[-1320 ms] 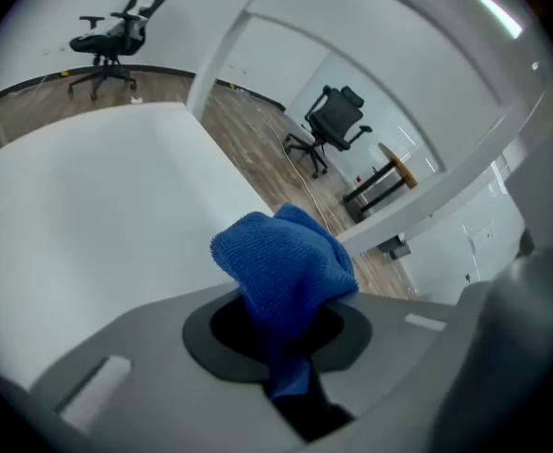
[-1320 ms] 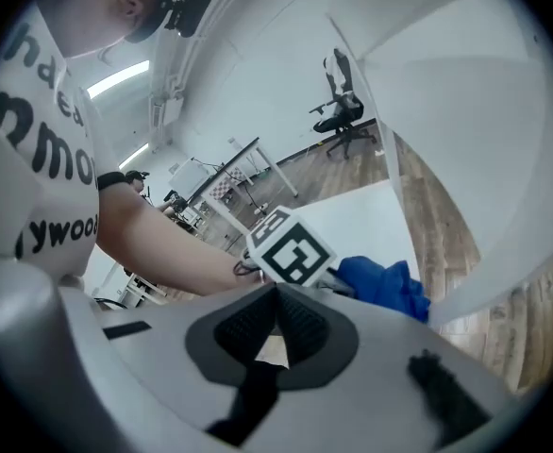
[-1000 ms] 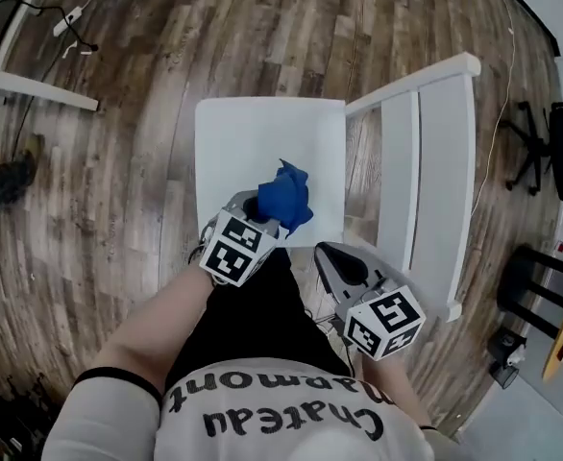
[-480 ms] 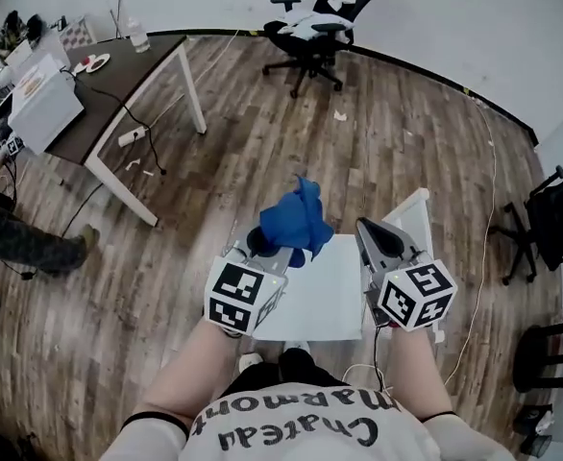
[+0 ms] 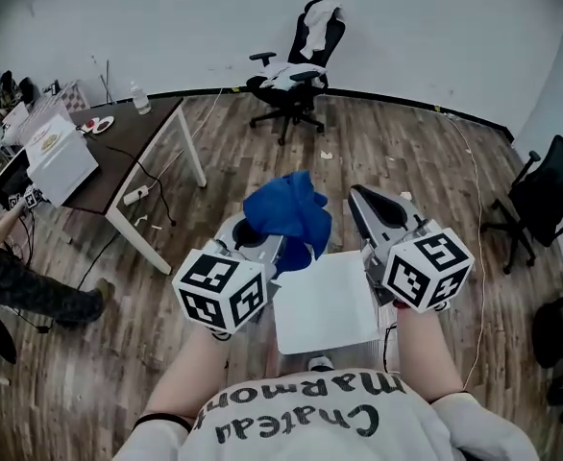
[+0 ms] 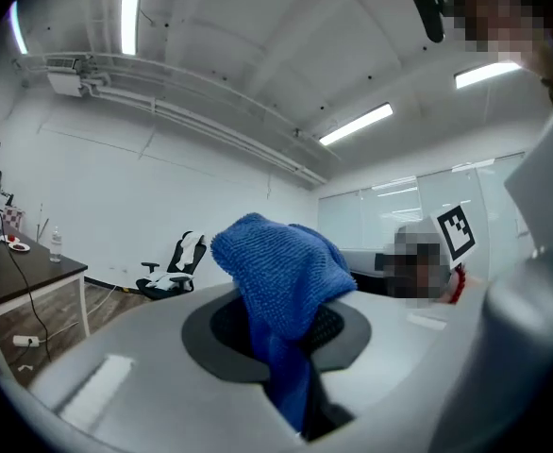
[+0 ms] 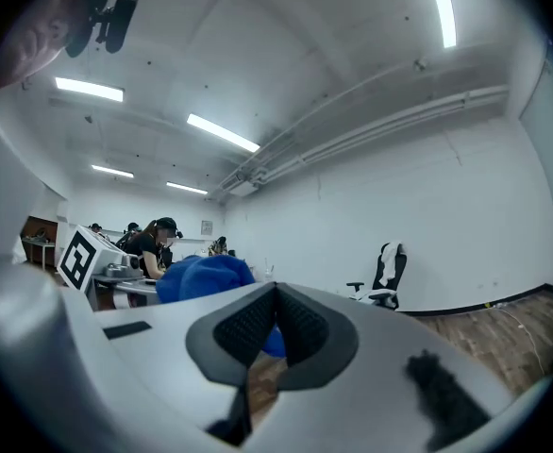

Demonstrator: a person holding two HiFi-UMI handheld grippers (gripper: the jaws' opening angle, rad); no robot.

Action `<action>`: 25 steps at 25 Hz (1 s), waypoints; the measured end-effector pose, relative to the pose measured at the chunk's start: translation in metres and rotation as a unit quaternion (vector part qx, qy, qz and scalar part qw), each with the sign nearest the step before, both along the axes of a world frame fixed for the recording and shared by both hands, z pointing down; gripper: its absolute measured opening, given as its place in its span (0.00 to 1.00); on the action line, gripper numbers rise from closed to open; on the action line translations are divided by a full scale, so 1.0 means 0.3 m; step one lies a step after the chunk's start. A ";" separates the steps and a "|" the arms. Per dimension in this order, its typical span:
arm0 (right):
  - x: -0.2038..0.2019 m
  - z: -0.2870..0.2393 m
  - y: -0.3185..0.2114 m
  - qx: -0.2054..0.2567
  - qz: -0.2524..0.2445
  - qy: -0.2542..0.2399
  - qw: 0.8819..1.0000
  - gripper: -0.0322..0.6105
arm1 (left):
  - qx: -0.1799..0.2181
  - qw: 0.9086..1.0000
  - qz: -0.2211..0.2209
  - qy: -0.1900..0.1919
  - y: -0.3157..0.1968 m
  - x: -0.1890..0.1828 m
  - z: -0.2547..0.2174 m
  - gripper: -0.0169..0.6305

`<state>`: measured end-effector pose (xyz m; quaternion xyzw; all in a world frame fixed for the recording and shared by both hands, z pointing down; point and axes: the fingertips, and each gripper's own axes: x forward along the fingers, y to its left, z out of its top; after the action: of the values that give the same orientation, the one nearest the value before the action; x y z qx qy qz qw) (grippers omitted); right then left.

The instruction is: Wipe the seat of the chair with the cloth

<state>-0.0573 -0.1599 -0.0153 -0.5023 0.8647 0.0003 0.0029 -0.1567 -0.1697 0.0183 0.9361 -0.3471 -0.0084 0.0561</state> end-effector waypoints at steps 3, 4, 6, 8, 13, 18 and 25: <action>-0.046 -0.019 0.067 0.009 0.006 -0.006 1.000 0.07 | 0.002 1.000 0.024 0.014 0.060 -0.046 -0.036 0.13; -0.053 -0.019 0.087 0.009 0.007 -0.005 1.000 0.07 | 0.006 0.999 0.030 0.016 0.078 -0.051 -0.043 0.13; -0.054 -0.012 0.115 0.006 0.013 0.002 1.000 0.07 | 0.018 0.999 0.040 0.020 0.110 -0.051 -0.059 0.13; -0.042 -0.008 0.133 0.004 0.020 0.010 1.000 0.07 | 0.031 0.998 0.047 0.025 0.139 -0.042 -0.074 0.13; -0.005 -0.014 0.160 0.010 0.024 0.027 0.999 0.07 | 0.060 0.996 0.057 0.016 0.188 -0.002 -0.110 0.13; 0.036 0.011 0.183 -0.002 0.020 0.035 0.999 0.07 | 0.041 0.998 0.046 0.031 0.204 0.029 -0.101 0.13; 0.167 0.055 0.253 -0.024 0.012 0.038 0.999 0.07 | 0.029 0.999 0.028 0.034 0.273 0.143 -0.079 0.13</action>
<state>-0.0072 -0.0840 0.0011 -0.5125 0.8577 -0.0012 -0.0414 -0.1137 -0.0879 -0.0055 0.9459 -0.3181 -0.0486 0.0410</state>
